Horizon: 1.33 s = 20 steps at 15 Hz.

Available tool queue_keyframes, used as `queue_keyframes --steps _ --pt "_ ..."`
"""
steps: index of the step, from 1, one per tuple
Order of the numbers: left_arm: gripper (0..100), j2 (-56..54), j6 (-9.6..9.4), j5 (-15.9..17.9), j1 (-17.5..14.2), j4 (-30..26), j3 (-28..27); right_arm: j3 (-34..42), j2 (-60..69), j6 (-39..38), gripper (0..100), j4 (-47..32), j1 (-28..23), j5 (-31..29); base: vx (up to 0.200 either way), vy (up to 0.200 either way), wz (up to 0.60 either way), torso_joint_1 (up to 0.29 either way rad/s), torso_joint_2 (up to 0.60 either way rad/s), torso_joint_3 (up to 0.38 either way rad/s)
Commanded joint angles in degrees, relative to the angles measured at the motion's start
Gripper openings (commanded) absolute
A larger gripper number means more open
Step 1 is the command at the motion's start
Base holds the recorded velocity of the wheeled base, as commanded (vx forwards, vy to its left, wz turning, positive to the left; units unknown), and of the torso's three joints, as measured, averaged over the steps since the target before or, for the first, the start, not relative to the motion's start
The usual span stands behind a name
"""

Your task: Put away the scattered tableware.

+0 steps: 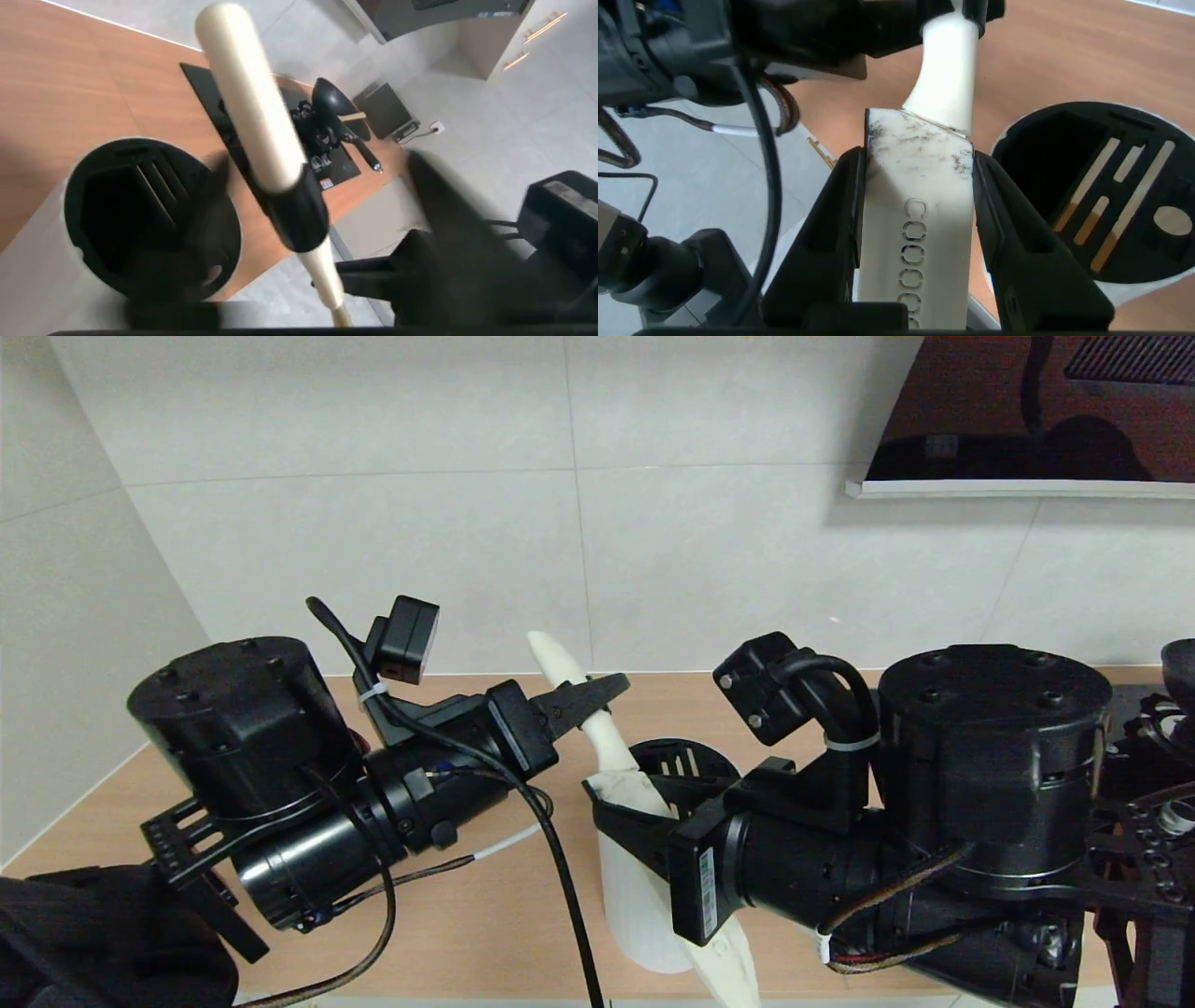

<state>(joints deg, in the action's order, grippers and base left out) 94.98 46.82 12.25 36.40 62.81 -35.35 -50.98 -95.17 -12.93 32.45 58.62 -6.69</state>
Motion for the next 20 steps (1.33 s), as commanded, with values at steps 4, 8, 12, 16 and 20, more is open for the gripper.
queue_keyframes --steps 4,8,12,16,20 --pt "0 0.0 0.11 0.1 0.0 0.0 0.1 0.2 0.3 0.1 0 0.0 0.0 -0.3 0.0 0.0 0.0 0.0 0.0 0.0" --pt "0 -0.3 0.2 0.1 0.0 0.0 0.1 0.1 0.5 0.2 0 -0.1 -0.2 -0.3 0.0 0.0 0.0 0.0 0.0 0.0" --pt "0 -0.8 0.37 0.3 0.1 -0.1 -0.2 0.1 0.4 0.2 100 -0.1 -0.3 -0.4 0.0 0.0 0.0 0.0 0.0 0.0" --pt "0 -1.9 0.2 -1.5 0.8 -1.2 -2.0 0.0 1.9 0.2 100 0.0 -1.2 -0.9 0.0 0.0 0.0 0.0 0.0 0.0" --pt "0 -6.1 -1.12 -9.1 0.2 -13.3 -9.6 -1.5 6.5 0.5 100 -0.2 -9.8 -0.3 0.0 0.0 0.0 0.0 0.0 0.0"
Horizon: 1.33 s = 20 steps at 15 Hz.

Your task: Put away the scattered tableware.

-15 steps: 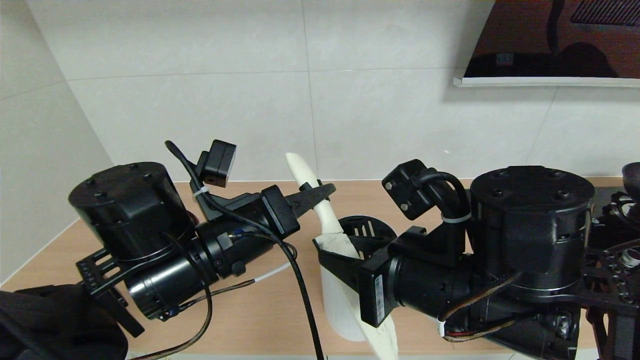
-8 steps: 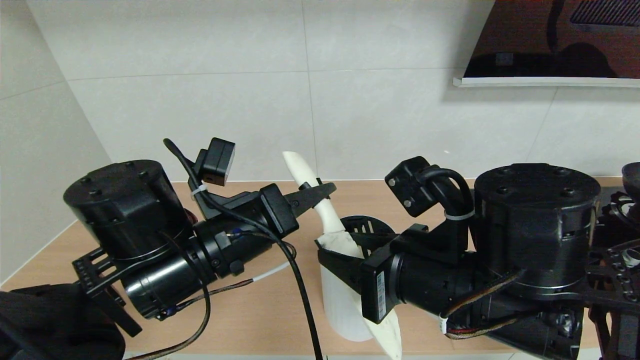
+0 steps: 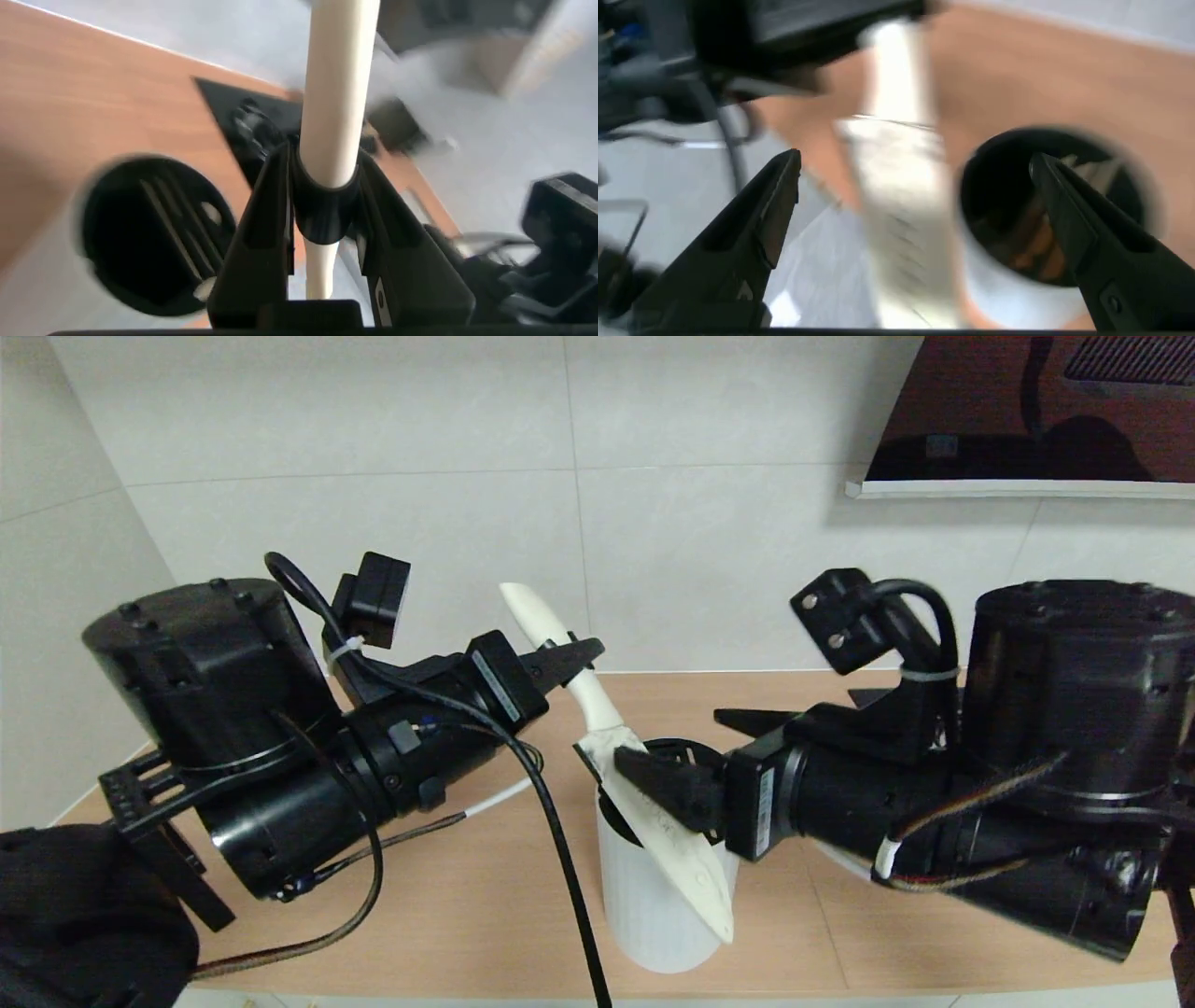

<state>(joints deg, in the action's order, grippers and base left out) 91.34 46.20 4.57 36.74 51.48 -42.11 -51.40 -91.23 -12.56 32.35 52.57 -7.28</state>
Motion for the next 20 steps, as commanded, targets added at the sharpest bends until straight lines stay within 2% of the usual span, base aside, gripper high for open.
queue_keyframes --steps 1,3,5,6,8,9,10,11,13,15,16,17,20 --pt "0 -2.8 -2.26 -4.8 -0.5 -5.8 -5.4 -2.5 2.8 0.0 100 -0.5 -6.6 0.4 0.0 0.0 0.0 0.0 0.0 0.0" --pt "0 -2.8 -7.71 -11.1 -0.8 -11.5 -11.6 -3.6 3.0 -0.1 100 -0.6 -10.6 0.4 0.0 0.0 0.0 0.0 0.0 0.0" --pt "0 -1.8 -13.95 -17.2 1.6 -15.2 -16.6 -4.2 3.1 -0.1 100 -0.6 -13.3 0.6 0.0 0.0 0.0 0.0 0.0 0.0" --pt "0 -0.8 -16.93 -21.9 3.3 -15.8 -17.4 -4.5 3.1 -0.1 100 -0.6 -14.0 0.7 0.0 0.0 0.0 0.0 0.0 0.0" --pt "0 3.3 -23.26 -33.4 6.8 -15.4 -18.5 -4.9 2.7 0.0 100 -0.6 -14.5 0.7 0.0 0.0 0.0 0.0 0.0 0.0" --pt "0 6.7 -25.55 -40.5 8.4 -13.4 -19.9 -5.1 2.6 0.0 100 -0.7 -14.5 0.6 0.0 0.0 0.0 0.0 0.0 0.0" --pt "0 8.1 -26.95 -43.5 9.9 -9.9 -19.9 -5.0 2.6 0.0 100 -0.7 -14.5 0.6 0.0 0.0 0.0 0.0 0.0 0.0" --pt "0 8.3 -28.71 -43.9 10.5 -7.4 -19.2 -5.0 2.6 0.0 100 -0.7 -14.5 0.6 0.0 0.0 0.0 0.0 0.0 0.0" --pt "0 8.2 -36.18 -45.7 12.5 0.8 -14.8 -4.9 2.6 0.0 100 -0.7 -14.5 0.6 0.0 0.0 0.0 0.0 0.0 0.0" --pt "0 9.9 -41.19 -47.2 14.1 7.9 -12.2 -4.8 2.5 0.0 100 -0.7 -14.5 0.6 0.0 0.0 0.0 0.0 0.0 0.0" --pt "0 10.6 -42.25 -47.2 14.1 9.8 -11.6 -4.8 2.4 0.0 100 -0.7 -14.5 0.6 0.0 0.0 0.0 0.0 0.0 0.0" --pt "0 13.2 -43.74 -47.3 14.2 13.9 -10.7 -4.8 2.4 0.0 100 -0.7 -14.5 0.5 0.0 0.0 0.0 0.0 0.0 0.0" --pt "0 14.7 -43.83 -47.7 14.2 15.3 -10.6 -4.8 2.0 0.0 100 -0.7 -14.5 0.6 0.0 0.0 0.0 0.0 0.0 0.0"
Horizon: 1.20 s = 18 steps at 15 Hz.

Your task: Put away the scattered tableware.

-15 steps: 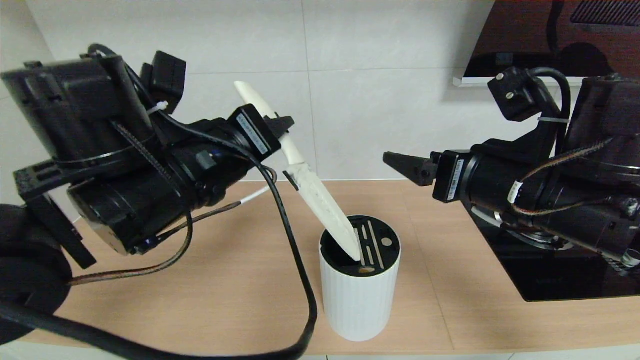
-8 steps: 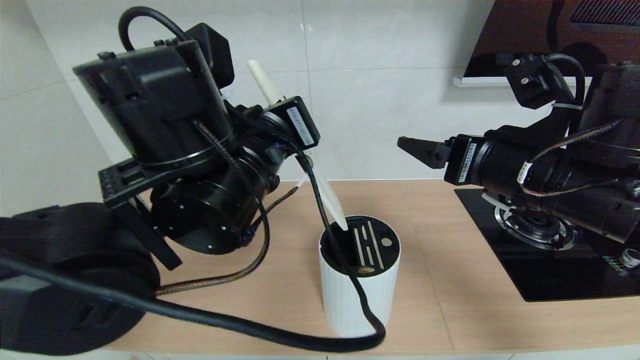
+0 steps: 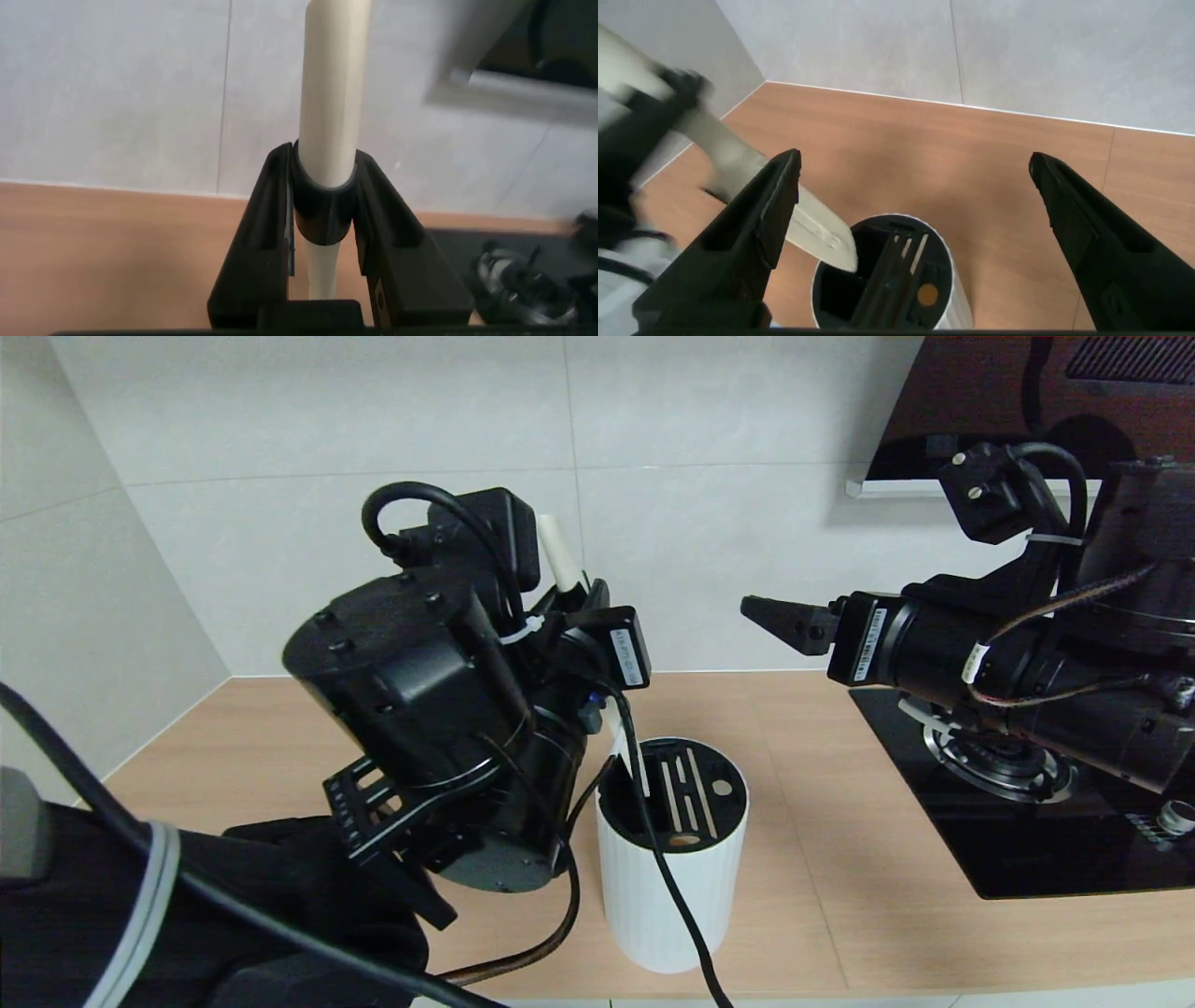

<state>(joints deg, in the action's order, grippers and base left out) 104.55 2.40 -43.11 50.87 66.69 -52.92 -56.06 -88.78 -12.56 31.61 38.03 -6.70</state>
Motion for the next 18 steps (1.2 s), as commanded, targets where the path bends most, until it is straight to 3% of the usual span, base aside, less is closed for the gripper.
queue_keyframes --steps 1,18 --pt "0 1.6 -0.03 0.0 0.1 0.0 0.2 -0.2 -0.7 0.0 100 0.0 0.0 0.0 0.0 0.0 0.0 0.0 0.0 0.0" --pt "0 12.2 1.99 0.0 1.9 0.2 2.2 0.0 -1.5 0.1 100 0.0 0.1 0.0 0.0 0.0 0.0 0.0 0.0 0.0"
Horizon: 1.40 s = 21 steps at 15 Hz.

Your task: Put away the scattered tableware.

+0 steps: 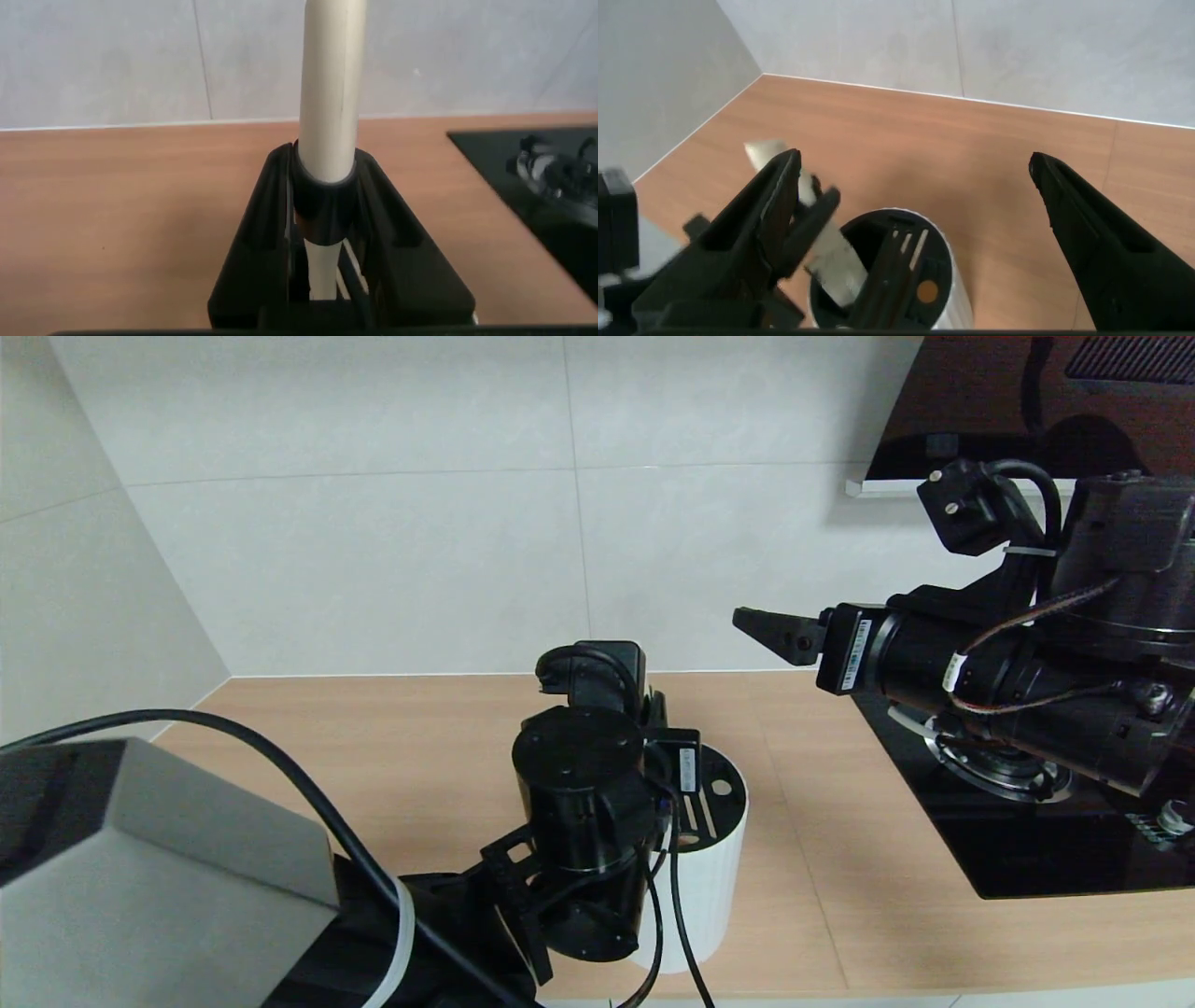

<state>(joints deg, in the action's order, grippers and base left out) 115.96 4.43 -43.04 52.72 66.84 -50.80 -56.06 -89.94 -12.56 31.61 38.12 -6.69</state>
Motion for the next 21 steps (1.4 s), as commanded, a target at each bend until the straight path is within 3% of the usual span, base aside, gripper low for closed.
queue_keyframes --steps 1,7,8,17,21 --pt "0 1.1 0.5 0.0 0.0 0.0 0.3 0.1 -0.5 0.0 100 0.0 0.0 -0.1 0.0 0.0 0.0 0.0 0.0 0.0" --pt "0 1.9 0.67 0.0 0.0 0.0 0.3 0.1 -0.7 0.1 100 0.0 0.1 -0.1 0.0 0.0 0.0 0.0 0.0 0.0" --pt "100 2.0 0.94 0.0 0.0 0.0 0.3 0.1 -0.7 0.1 100 0.0 0.1 -0.1 0.0 0.0 0.0 0.0 0.0 0.0" --pt "100 0.2 1.02 0.0 -0.1 0.0 0.9 0.2 -0.7 0.1 100 0.0 0.1 -0.1 0.0 0.0 0.0 0.0 0.0 0.0" --pt "100 -8.1 1.02 1.7 -0.1 -1.5 2.3 0.1 -1.0 0.0 100 0.2 0.1 -0.6 0.0 0.0 0.0 0.0 0.0 0.0"
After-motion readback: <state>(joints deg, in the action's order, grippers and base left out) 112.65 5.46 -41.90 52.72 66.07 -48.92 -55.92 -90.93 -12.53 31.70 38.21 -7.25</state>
